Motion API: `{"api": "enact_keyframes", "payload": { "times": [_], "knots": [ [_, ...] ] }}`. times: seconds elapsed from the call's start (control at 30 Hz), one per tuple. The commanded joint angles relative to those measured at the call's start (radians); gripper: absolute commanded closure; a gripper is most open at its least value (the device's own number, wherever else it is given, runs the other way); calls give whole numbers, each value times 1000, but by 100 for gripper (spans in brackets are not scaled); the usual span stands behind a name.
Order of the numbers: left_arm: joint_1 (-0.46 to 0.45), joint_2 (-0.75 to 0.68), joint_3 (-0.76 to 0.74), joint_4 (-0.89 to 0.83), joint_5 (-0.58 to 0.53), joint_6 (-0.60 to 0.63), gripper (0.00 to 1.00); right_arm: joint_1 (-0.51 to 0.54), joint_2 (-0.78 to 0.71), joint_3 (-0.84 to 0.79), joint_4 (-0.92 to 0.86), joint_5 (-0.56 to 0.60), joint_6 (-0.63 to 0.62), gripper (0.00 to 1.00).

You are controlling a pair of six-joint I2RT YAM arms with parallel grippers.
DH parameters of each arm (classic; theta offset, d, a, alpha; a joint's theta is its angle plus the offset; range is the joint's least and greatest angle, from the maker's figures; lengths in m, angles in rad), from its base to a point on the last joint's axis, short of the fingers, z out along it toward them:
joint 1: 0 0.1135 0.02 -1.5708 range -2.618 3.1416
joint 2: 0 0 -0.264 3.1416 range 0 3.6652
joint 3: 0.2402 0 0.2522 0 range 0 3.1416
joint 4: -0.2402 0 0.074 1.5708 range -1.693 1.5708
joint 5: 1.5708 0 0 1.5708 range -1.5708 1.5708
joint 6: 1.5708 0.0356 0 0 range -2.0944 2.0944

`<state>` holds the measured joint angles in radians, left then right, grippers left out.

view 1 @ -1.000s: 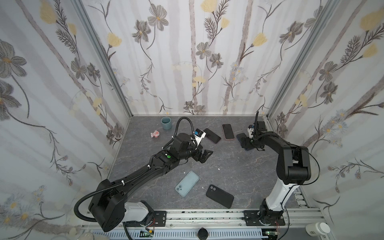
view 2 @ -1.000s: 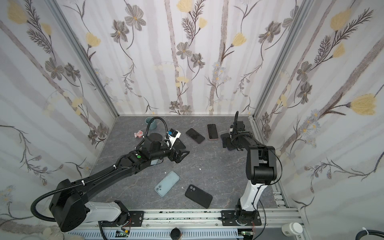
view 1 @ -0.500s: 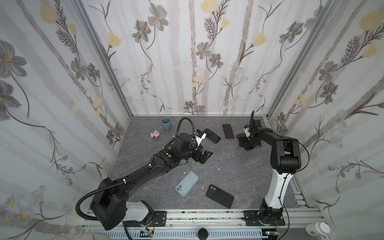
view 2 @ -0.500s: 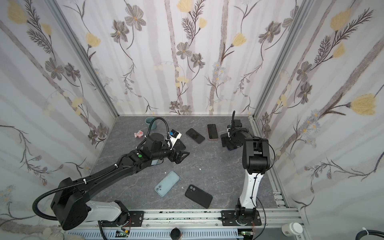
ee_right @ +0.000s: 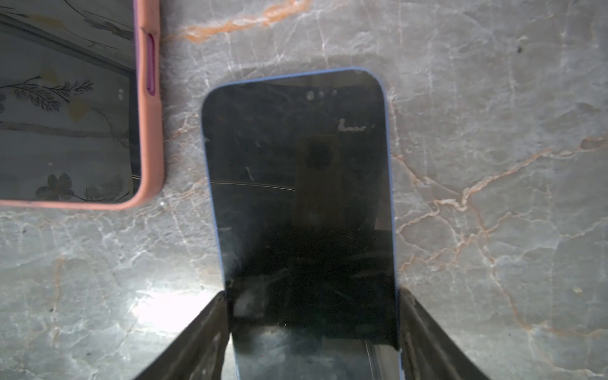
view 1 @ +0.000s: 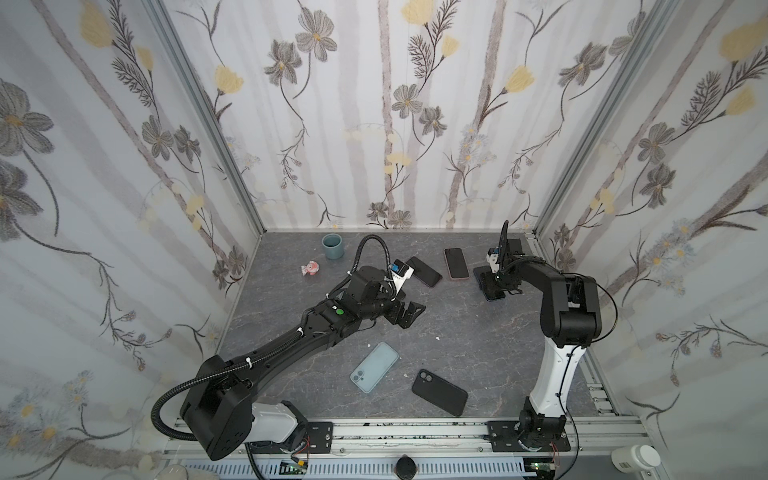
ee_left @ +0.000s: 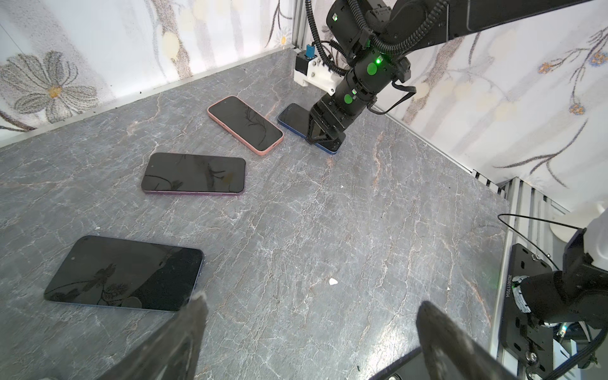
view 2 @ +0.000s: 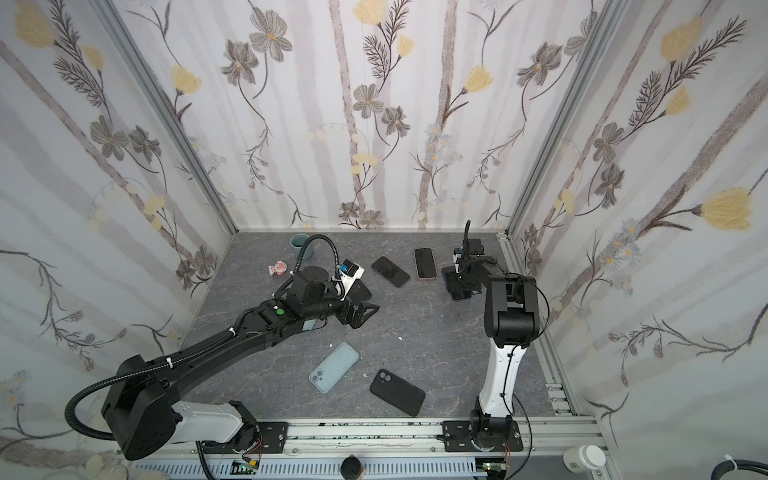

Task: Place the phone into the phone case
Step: 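Grasp the blue-edged phone with the right gripper and lift it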

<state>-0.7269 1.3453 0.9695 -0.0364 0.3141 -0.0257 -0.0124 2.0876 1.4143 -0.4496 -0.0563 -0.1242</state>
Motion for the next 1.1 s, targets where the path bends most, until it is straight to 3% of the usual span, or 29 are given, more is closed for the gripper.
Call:
{"api": "enact_keyframes", "payload": {
  "times": [0.0, 0.4, 1.07],
  "knots": [
    [0, -6, 11, -5, -8, 10, 1, 2, 6, -33, -115, -24, 12, 34],
    [-3, -1, 15, -9, -2, 1, 2, 28, -201, -256, -1, -138, 87, 37],
    [-14, 16, 16, -9, -23, -4, 4, 191, -533, -547, 179, -99, 201, 39]
  ]
}}
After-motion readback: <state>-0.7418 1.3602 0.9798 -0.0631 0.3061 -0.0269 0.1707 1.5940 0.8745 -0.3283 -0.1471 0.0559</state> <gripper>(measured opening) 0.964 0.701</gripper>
